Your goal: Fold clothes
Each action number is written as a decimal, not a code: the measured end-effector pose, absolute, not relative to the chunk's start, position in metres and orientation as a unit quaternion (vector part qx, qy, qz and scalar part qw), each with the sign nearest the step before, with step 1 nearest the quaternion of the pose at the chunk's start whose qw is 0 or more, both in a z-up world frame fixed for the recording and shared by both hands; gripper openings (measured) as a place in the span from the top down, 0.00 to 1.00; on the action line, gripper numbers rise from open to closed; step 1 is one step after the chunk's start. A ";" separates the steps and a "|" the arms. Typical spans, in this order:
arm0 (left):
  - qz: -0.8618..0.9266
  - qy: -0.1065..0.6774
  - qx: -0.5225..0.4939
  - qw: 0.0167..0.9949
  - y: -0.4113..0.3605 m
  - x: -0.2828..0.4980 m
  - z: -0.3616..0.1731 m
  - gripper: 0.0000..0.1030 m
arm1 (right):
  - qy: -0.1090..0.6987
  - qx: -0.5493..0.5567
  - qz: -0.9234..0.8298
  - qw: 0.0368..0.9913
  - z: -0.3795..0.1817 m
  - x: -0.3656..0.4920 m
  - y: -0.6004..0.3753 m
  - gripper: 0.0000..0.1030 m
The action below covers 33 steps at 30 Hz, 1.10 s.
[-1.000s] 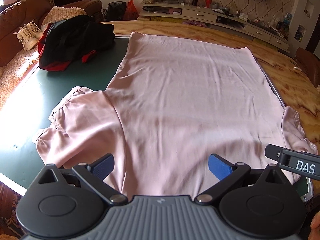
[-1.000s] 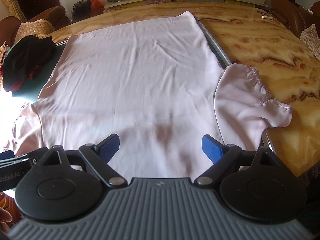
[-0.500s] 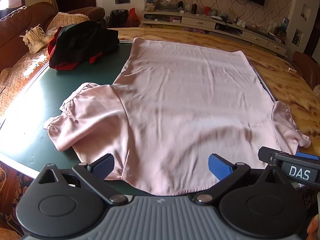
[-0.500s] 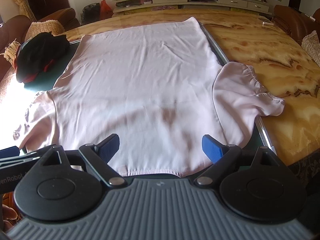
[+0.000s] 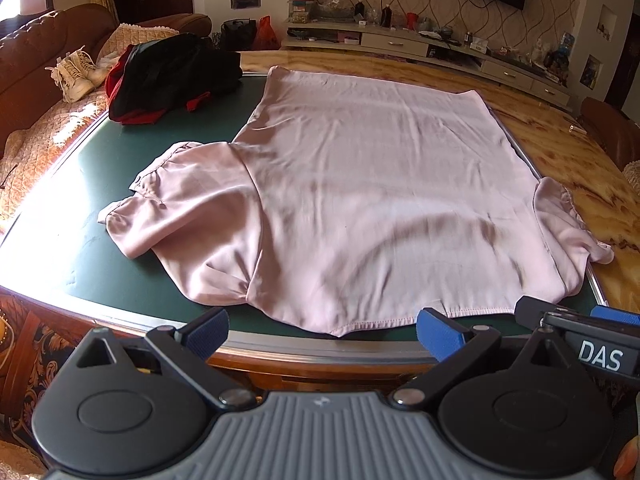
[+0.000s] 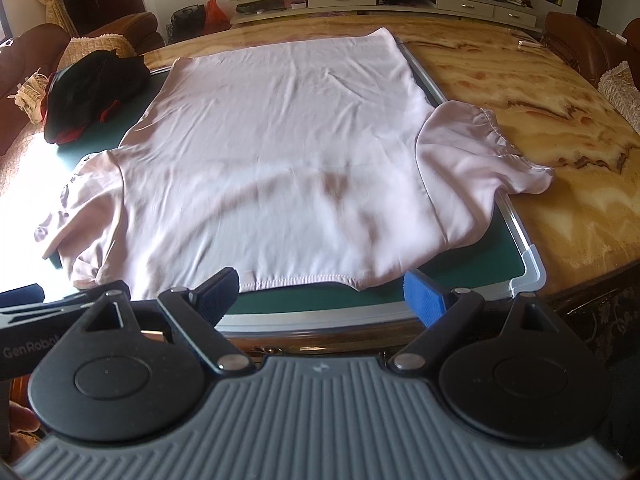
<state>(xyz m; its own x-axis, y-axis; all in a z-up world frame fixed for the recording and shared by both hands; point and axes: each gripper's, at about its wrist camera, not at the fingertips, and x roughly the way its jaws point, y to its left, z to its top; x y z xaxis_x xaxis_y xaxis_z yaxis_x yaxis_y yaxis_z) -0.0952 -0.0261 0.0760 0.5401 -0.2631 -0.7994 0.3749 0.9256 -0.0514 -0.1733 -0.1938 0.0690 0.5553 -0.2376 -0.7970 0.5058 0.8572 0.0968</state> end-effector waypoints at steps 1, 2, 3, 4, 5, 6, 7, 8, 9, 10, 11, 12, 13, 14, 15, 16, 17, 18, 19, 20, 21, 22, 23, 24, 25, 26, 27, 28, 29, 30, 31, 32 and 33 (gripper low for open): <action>-0.181 0.443 0.062 0.876 -0.025 -0.097 0.076 0.00 | 0.419 0.159 -0.215 0.868 0.069 -0.175 -0.193 0.06; -0.180 0.442 0.060 0.877 -0.024 -0.100 0.075 0.00 | 0.419 0.159 -0.216 0.868 0.068 -0.177 -0.192 0.06; -0.179 0.441 0.058 0.878 -0.022 -0.102 0.075 0.00 | 0.418 0.158 -0.216 0.868 0.068 -0.178 -0.191 0.06; -0.178 0.440 0.057 0.878 -0.021 -0.104 0.074 0.00 | 0.417 0.158 -0.217 0.868 0.067 -0.180 -0.190 0.06; -0.177 0.440 0.056 0.879 -0.021 -0.105 0.074 0.00 | 0.417 0.158 -0.217 0.868 0.066 -0.181 -0.190 0.06; -0.177 0.440 0.055 0.879 -0.020 -0.107 0.073 0.00 | 0.418 0.157 -0.218 0.868 0.065 -0.183 -0.189 0.06; -0.176 0.439 0.054 0.879 -0.019 -0.109 0.073 0.00 | 0.418 0.156 -0.218 0.868 0.063 -0.184 -0.188 0.06; -0.176 0.439 0.054 0.879 -0.018 -0.111 0.072 0.00 | 0.419 0.155 -0.218 0.868 0.062 -0.186 -0.187 0.06; -0.175 0.439 0.054 0.880 -0.017 -0.112 0.071 0.00 | 0.419 0.155 -0.218 0.868 0.060 -0.187 -0.186 0.06; -0.175 0.438 0.054 0.880 -0.017 -0.115 0.070 0.00 | 0.420 0.155 -0.219 0.867 0.059 -0.188 -0.186 0.06; -0.175 0.439 0.054 0.880 -0.016 -0.117 0.069 0.00 | 0.420 0.155 -0.220 0.867 0.058 -0.190 -0.185 0.06; -0.174 0.438 0.055 0.880 -0.015 -0.119 0.069 0.00 | 0.421 0.156 -0.220 0.866 0.056 -0.192 -0.185 0.06; -0.174 0.437 0.056 0.881 -0.015 -0.121 0.068 0.00 | 0.421 0.157 -0.220 0.866 0.055 -0.193 -0.184 0.06; -0.173 0.435 0.057 0.882 -0.014 -0.123 0.067 0.00 | 0.421 0.157 -0.221 0.866 0.054 -0.195 -0.184 0.06; -0.172 0.434 0.058 0.882 -0.013 -0.125 0.067 0.00 | 0.420 0.155 -0.222 0.866 0.053 -0.197 -0.183 0.06; -0.172 0.434 0.059 0.882 -0.012 -0.127 0.066 0.00 | 0.420 0.153 -0.224 0.866 0.053 -0.198 -0.182 0.06; -0.173 0.435 0.058 0.882 -0.011 -0.128 0.064 0.00 | 0.420 0.151 -0.225 0.866 0.052 -0.199 -0.181 0.06; -0.174 0.436 0.057 0.881 -0.010 -0.129 0.063 0.00 | 0.420 0.149 -0.225 0.866 0.051 -0.200 -0.180 0.06; -0.174 0.437 0.056 0.880 -0.009 -0.130 0.062 0.00 | 0.422 0.148 -0.225 0.866 0.050 -0.201 -0.179 0.06; -0.174 0.438 0.056 0.880 -0.009 -0.132 0.061 0.00 | 0.423 0.146 -0.225 0.865 0.049 -0.202 -0.177 0.06; -0.173 0.438 0.057 0.880 -0.008 -0.133 0.060 0.00 | 0.423 0.146 -0.225 0.865 0.048 -0.203 -0.176 0.06; -0.172 0.439 0.058 0.880 -0.007 -0.135 0.059 0.00 | 0.423 0.146 -0.225 0.866 0.047 -0.205 -0.175 0.06; -0.172 0.440 0.058 0.880 -0.006 -0.136 0.058 0.00 | 0.423 0.146 -0.225 0.865 0.046 -0.206 -0.174 0.06; -0.172 0.441 0.057 0.879 -0.005 -0.137 0.057 0.00 | 0.424 0.145 -0.224 0.865 0.045 -0.207 -0.173 0.06; -0.172 0.441 0.057 0.879 -0.005 -0.138 0.056 0.00 | 0.424 0.145 -0.224 0.865 0.045 -0.208 -0.172 0.06; -0.172 0.441 0.058 0.879 -0.004 -0.139 0.055 0.00 | 0.425 0.144 -0.224 0.865 0.044 -0.209 -0.171 0.06; -0.172 0.441 0.058 0.879 -0.003 -0.141 0.055 0.00 | 0.426 0.143 -0.223 0.865 0.043 -0.210 -0.169 0.06; -0.173 0.441 0.060 0.879 -0.003 -0.142 0.054 0.00 | 0.426 0.142 -0.223 0.865 0.043 -0.211 -0.168 0.06; -0.174 0.440 0.061 0.879 -0.002 -0.144 0.053 0.00 | 0.427 0.141 -0.222 0.865 0.042 -0.212 -0.167 0.06; -0.175 0.440 0.062 0.879 -0.001 -0.145 0.052 0.00 | 0.427 0.142 -0.222 0.865 0.042 -0.213 -0.166 0.06; -0.176 0.440 0.062 0.878 -0.001 -0.146 0.051 0.00 | 0.427 0.142 -0.221 0.865 0.041 -0.214 -0.166 0.06; -0.178 0.441 0.061 0.878 0.000 -0.147 0.051 0.00 | 0.426 0.143 -0.220 0.866 0.041 -0.215 -0.165 0.06; -0.178 0.441 0.062 0.877 0.000 -0.148 0.050 0.00 | 0.426 0.143 -0.220 0.866 0.041 -0.216 -0.164 0.06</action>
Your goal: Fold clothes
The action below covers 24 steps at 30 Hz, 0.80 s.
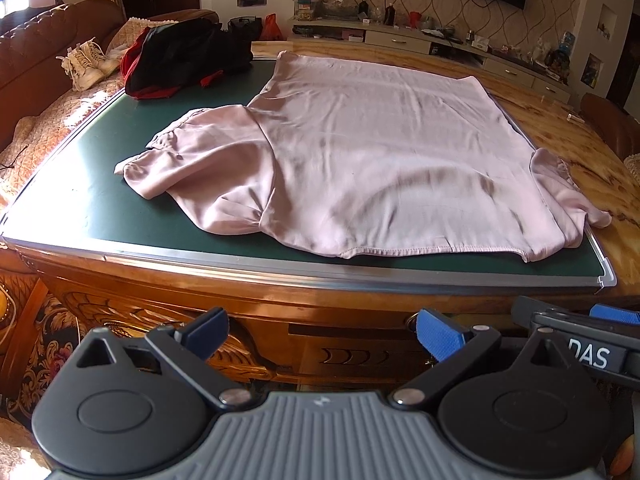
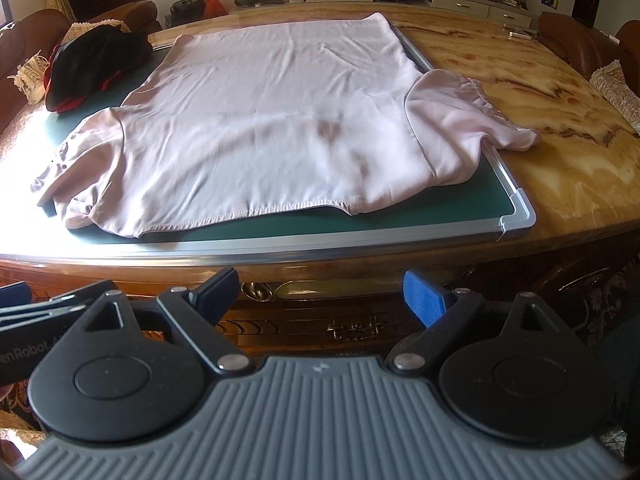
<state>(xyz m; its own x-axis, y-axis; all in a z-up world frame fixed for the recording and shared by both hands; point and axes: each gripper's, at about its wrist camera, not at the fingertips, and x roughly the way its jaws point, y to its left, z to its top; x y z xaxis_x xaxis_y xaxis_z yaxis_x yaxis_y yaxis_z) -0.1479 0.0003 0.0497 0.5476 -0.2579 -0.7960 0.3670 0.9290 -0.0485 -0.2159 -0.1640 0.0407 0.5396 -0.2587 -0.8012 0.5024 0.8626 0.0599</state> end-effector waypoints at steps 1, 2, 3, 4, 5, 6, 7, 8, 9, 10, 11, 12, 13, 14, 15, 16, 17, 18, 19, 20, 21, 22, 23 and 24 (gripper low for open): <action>-0.177 0.441 0.063 0.877 0.001 -0.149 0.049 0.00 | 0.427 0.142 -0.219 0.866 0.040 -0.217 -0.163 0.06; -0.177 0.442 0.064 0.877 0.001 -0.150 0.048 0.00 | 0.427 0.142 -0.219 0.866 0.040 -0.218 -0.162 0.06; -0.178 0.442 0.064 0.877 0.002 -0.152 0.047 0.00 | 0.427 0.142 -0.219 0.866 0.039 -0.219 -0.161 0.06; -0.179 0.443 0.063 0.876 0.003 -0.153 0.046 0.00 | 0.428 0.142 -0.219 0.865 0.039 -0.220 -0.161 0.06; -0.179 0.443 0.062 0.876 0.004 -0.154 0.046 0.00 | 0.428 0.142 -0.219 0.865 0.038 -0.221 -0.160 0.06; -0.180 0.444 0.061 0.876 0.005 -0.155 0.045 0.00 | 0.429 0.141 -0.219 0.865 0.037 -0.222 -0.159 0.06; -0.180 0.444 0.061 0.875 0.006 -0.156 0.045 0.00 | 0.429 0.141 -0.219 0.865 0.036 -0.223 -0.159 0.06; -0.180 0.445 0.061 0.875 0.006 -0.156 0.045 0.00 | 0.430 0.141 -0.219 0.865 0.036 -0.224 -0.158 0.06; -0.180 0.444 0.061 0.875 0.007 -0.157 0.044 0.00 | 0.430 0.140 -0.219 0.864 0.036 -0.225 -0.158 0.06; -0.180 0.444 0.062 0.875 0.007 -0.158 0.044 0.00 | 0.430 0.140 -0.220 0.865 0.035 -0.226 -0.157 0.06; -0.180 0.444 0.064 0.875 0.007 -0.159 0.044 0.00 | 0.429 0.141 -0.220 0.865 0.035 -0.226 -0.157 0.06; -0.180 0.444 0.066 0.875 0.007 -0.159 0.044 0.00 | 0.429 0.141 -0.220 0.865 0.035 -0.227 -0.157 0.06; -0.179 0.444 0.067 0.875 0.007 -0.160 0.043 0.00 | 0.428 0.141 -0.221 0.865 0.035 -0.227 -0.157 0.06; -0.179 0.444 0.069 0.875 0.007 -0.161 0.043 0.00 | 0.428 0.141 -0.221 0.865 0.035 -0.228 -0.156 0.06; -0.179 0.444 0.071 0.875 0.007 -0.162 0.042 0.00 | 0.428 0.140 -0.221 0.865 0.035 -0.228 -0.155 0.06; -0.178 0.445 0.073 0.875 0.007 -0.162 0.041 0.00 | 0.429 0.139 -0.221 0.865 0.034 -0.228 -0.155 0.06; -0.177 0.446 0.073 0.874 0.007 -0.162 0.040 0.00 | 0.429 0.136 -0.221 0.865 0.034 -0.227 -0.154 0.06; -0.177 0.448 0.074 0.873 0.007 -0.162 0.038 0.00 | 0.429 0.133 -0.221 0.865 0.033 -0.227 -0.153 0.06; -0.176 0.449 0.075 0.873 0.007 -0.162 0.037 0.00 | 0.429 0.132 -0.222 0.866 0.033 -0.227 -0.153 0.06; -0.175 0.450 0.075 0.872 0.008 -0.163 0.036 0.00 | 0.428 0.130 -0.223 0.866 0.033 -0.227 -0.152 0.06; -0.174 0.451 0.075 0.872 0.008 -0.163 0.036 0.00 | 0.428 0.130 -0.223 0.866 0.033 -0.227 -0.152 0.06; -0.174 0.451 0.076 0.872 0.007 -0.163 0.035 0.00 | 0.429 0.129 -0.223 0.866 0.032 -0.226 -0.152 0.06; -0.174 0.451 0.076 0.872 0.007 -0.163 0.034 0.00 | 0.429 0.129 -0.225 0.865 0.032 -0.226 -0.152 0.06; -0.174 0.452 0.077 0.871 0.006 -0.163 0.034 0.00 | 0.429 0.128 -0.226 0.865 0.031 -0.226 -0.152 0.06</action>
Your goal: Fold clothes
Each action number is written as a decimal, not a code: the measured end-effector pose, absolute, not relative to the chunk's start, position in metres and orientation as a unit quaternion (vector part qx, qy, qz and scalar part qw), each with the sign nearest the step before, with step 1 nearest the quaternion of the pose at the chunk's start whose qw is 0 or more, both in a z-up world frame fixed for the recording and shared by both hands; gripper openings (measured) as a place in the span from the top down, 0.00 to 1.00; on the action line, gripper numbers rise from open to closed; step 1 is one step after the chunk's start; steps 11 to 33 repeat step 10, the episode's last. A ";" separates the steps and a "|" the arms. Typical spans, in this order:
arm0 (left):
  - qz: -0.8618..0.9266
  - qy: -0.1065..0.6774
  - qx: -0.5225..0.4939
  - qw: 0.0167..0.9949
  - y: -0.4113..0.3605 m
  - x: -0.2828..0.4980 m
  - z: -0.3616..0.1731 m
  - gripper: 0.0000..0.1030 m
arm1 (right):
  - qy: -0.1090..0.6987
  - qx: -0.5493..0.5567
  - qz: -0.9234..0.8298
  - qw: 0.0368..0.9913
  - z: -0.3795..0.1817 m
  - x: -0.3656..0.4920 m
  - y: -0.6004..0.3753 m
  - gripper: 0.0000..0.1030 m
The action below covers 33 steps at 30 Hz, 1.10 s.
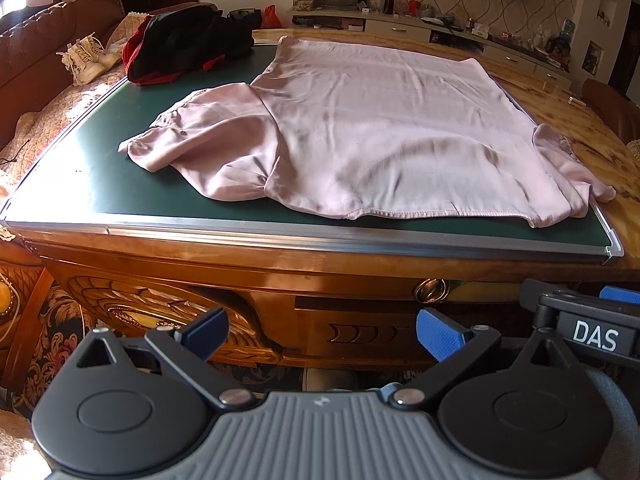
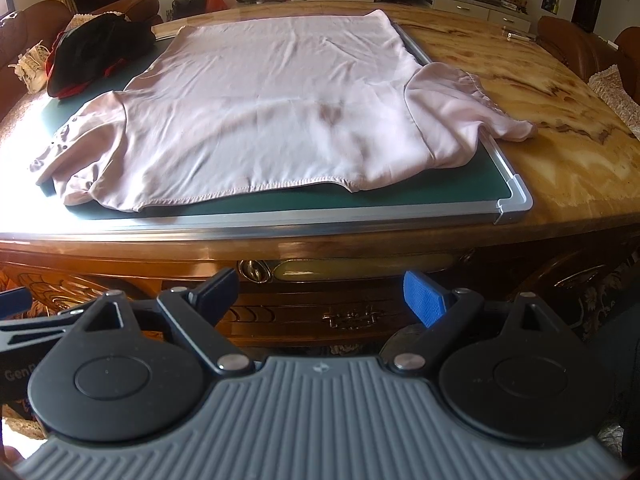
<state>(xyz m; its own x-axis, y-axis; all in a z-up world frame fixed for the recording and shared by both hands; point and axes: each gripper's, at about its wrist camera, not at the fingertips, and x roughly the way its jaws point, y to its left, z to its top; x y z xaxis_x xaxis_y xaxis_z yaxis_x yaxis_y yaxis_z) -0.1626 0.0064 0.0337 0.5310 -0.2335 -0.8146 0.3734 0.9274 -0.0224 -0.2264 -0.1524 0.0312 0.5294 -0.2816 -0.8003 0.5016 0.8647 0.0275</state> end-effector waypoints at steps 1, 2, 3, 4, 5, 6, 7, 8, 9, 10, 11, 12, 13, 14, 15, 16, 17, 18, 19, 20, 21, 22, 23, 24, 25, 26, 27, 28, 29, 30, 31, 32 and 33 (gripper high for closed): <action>-0.174 0.452 0.079 0.871 0.006 -0.163 0.033 0.00 | 0.429 0.127 -0.227 0.865 0.031 -0.226 -0.152 0.06; -0.176 0.452 0.080 0.871 0.005 -0.163 0.032 0.00 | 0.430 0.126 -0.228 0.864 0.030 -0.226 -0.152 0.06; -0.178 0.451 0.082 0.871 0.004 -0.163 0.032 0.00 | 0.432 0.125 -0.229 0.864 0.029 -0.226 -0.152 0.06; -0.178 0.451 0.084 0.871 0.004 -0.163 0.032 0.00 | 0.432 0.124 -0.229 0.863 0.028 -0.225 -0.152 0.06; -0.176 0.452 0.085 0.870 0.003 -0.162 0.031 0.00 | 0.433 0.124 -0.229 0.863 0.027 -0.225 -0.152 0.06; -0.176 0.453 0.086 0.870 0.003 -0.162 0.030 0.00 | 0.433 0.125 -0.229 0.863 0.027 -0.224 -0.152 0.06; -0.176 0.455 0.085 0.869 0.003 -0.161 0.030 0.00 | 0.434 0.127 -0.230 0.862 0.026 -0.224 -0.153 0.06; -0.176 0.458 0.083 0.867 0.004 -0.160 0.029 0.00 | 0.434 0.128 -0.229 0.862 0.025 -0.224 -0.153 0.06; -0.175 0.462 0.081 0.866 0.004 -0.159 0.028 0.00 | 0.434 0.128 -0.229 0.862 0.025 -0.223 -0.153 0.06; -0.174 0.465 0.079 0.864 0.005 -0.157 0.026 0.00 | 0.435 0.128 -0.228 0.862 0.024 -0.222 -0.153 0.06; -0.174 0.465 0.079 0.864 0.005 -0.157 0.026 0.00 | 0.435 0.128 -0.228 0.862 0.024 -0.222 -0.153 0.06; -0.174 0.465 0.079 0.864 0.005 -0.157 0.026 0.00 | 0.435 0.128 -0.228 0.862 0.024 -0.222 -0.153 0.06; -0.174 0.465 0.079 0.864 0.005 -0.157 0.026 0.00 | 0.435 0.128 -0.228 0.862 0.024 -0.222 -0.153 0.06; -0.174 0.465 0.079 0.864 0.005 -0.157 0.026 0.00 | 0.435 0.128 -0.228 0.862 0.024 -0.222 -0.153 0.06; -0.174 0.465 0.079 0.864 0.005 -0.157 0.026 0.00 | 0.435 0.128 -0.228 0.862 0.024 -0.222 -0.153 0.06; -0.174 0.465 0.079 0.864 0.005 -0.157 0.026 0.00 | 0.435 0.128 -0.228 0.862 0.024 -0.222 -0.153 0.06; -0.174 0.465 0.079 0.864 0.005 -0.157 0.026 0.00 | 0.435 0.128 -0.228 0.862 0.024 -0.222 -0.153 0.06; -0.174 0.465 0.079 0.864 0.005 -0.157 0.026 0.00 | 0.435 0.128 -0.228 0.862 0.024 -0.222 -0.153 0.06; -0.174 0.465 0.079 0.864 0.005 -0.157 0.026 0.00 | 0.435 0.128 -0.228 0.862 0.024 -0.222 -0.153 0.06; -0.174 0.465 0.079 0.864 0.005 -0.157 0.026 0.00 | 0.435 0.128 -0.228 0.862 0.024 -0.222 -0.153 0.06; -0.174 0.465 0.079 0.864 0.005 -0.157 0.026 0.00 | 0.435 0.128 -0.228 0.862 0.024 -0.222 -0.153 0.06; -0.174 0.465 0.079 0.864 0.005 -0.157 0.026 0.00 | 0.435 0.128 -0.228 0.862 0.024 -0.222 -0.153 0.06; -0.174 0.465 0.079 0.864 0.005 -0.157 0.026 0.00 | 0.435 0.128 -0.228 0.862 0.024 -0.222 -0.153 0.06; -0.174 0.465 0.079 0.864 0.005 -0.157 0.026 0.00 | 0.435 0.128 -0.228 0.862 0.024 -0.222 -0.153 0.06; -0.174 0.465 0.079 0.864 0.005 -0.157 0.026 0.00 | 0.435 0.128 -0.228 0.862 0.024 -0.222 -0.153 0.06; -0.174 0.465 0.079 0.864 0.005 -0.157 0.026 0.00 | 0.435 0.128 -0.228 0.862 0.024 -0.222 -0.153 0.06; -0.174 0.465 0.079 0.864 0.005 -0.157 0.026 0.00 | 0.435 0.128 -0.228 0.862 0.024 -0.222 -0.153 0.06; -0.174 0.465 0.079 0.864 0.005 -0.157 0.026 0.00 | 0.435 0.128 -0.228 0.862 0.024 -0.222 -0.153 0.06; -0.174 0.465 0.079 0.864 0.005 -0.157 0.026 0.00 | 0.435 0.128 -0.228 0.862 0.024 -0.222 -0.153 0.06; -0.174 0.465 0.079 0.864 0.005 -0.157 0.026 0.00 | 0.435 0.128 -0.228 0.862 0.024 -0.222 -0.153 0.06; -0.174 0.465 0.079 0.864 0.005 -0.157 0.026 0.00 | 0.435 0.128 -0.228 0.862 0.024 -0.222 -0.153 0.06; -0.174 0.465 0.079 0.864 0.005 -0.157 0.026 0.00 | 0.435 0.128 -0.228 0.862 0.024 -0.222 -0.153 0.06; -0.174 0.465 0.079 0.864 0.005 -0.157 0.026 0.00 | 0.435 0.128 -0.228 0.862 0.024 -0.222 -0.153 0.06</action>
